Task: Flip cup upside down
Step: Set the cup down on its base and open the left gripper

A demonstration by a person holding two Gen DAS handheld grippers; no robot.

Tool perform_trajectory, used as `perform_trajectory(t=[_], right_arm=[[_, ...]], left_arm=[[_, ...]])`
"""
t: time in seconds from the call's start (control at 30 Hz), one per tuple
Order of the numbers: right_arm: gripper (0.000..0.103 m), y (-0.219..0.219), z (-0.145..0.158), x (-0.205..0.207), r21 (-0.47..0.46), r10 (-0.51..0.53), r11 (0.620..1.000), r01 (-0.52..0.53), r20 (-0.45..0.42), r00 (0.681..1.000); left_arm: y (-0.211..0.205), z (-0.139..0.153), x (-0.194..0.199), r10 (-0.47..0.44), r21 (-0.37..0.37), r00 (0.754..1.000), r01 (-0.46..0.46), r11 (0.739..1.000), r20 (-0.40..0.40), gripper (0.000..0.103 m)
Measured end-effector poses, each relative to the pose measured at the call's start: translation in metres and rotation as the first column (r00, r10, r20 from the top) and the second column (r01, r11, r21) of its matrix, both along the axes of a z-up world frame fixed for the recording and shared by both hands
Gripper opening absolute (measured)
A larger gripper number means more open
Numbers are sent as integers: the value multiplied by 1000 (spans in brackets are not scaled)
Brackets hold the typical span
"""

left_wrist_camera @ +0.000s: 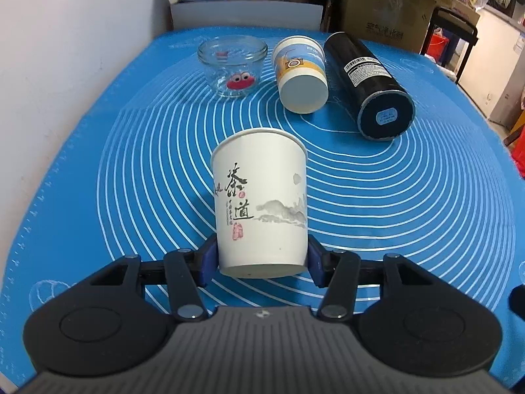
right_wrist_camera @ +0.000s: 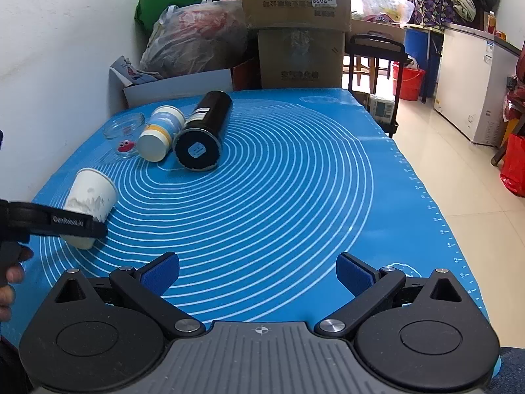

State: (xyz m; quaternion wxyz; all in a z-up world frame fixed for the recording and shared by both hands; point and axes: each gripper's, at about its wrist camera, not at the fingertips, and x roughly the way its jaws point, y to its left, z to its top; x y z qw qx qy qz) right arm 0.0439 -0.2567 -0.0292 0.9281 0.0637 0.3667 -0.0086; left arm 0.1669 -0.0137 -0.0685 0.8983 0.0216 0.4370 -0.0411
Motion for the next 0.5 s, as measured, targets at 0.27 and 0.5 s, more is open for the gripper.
perform_trajectory(t=[0.27, 0.5], right_arm=[[103, -4, -4, 4, -2, -1, 1000, 1, -18, 1000], [103, 10, 7, 16, -98, 93, 991, -95, -22, 995]], left_arm=[[-2, 4, -5, -10, 7, 1000, 10, 1000, 26, 78], [5, 24, -20, -16, -10, 996, 17, 1000, 84, 79]])
